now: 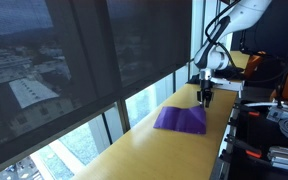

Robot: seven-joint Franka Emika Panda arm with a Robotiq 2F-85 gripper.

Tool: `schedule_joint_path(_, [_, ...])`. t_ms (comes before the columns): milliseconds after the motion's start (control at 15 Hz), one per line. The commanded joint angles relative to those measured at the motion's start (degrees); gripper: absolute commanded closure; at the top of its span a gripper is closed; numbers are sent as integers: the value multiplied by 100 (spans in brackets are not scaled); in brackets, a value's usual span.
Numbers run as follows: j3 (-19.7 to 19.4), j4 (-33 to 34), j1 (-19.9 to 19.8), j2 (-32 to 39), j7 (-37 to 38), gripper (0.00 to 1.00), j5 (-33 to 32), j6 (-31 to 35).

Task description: Open up the folder

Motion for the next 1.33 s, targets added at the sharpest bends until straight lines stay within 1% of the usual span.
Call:
schedule_joint_path(0, [176,98,-185,82,-225,71,15,18])
schedule_joint_path(200, [159,71,-219,63,-298,95,8,47])
schedule_joint_path(267, [151,51,-239,48,-330,99,6,69])
schedule_joint_path(533, [132,-120,-282,-71,-466,100,-25,227])
schedule_joint_path(667, [136,-365,-242,-255,-549,100,-65,434])
schedule_joint_path(933, [214,-817,-147,-633,-652,100,-175,1051])
schedule_joint_path(1267, [347,-1474,54,-1280,-573,100,-344,1417])
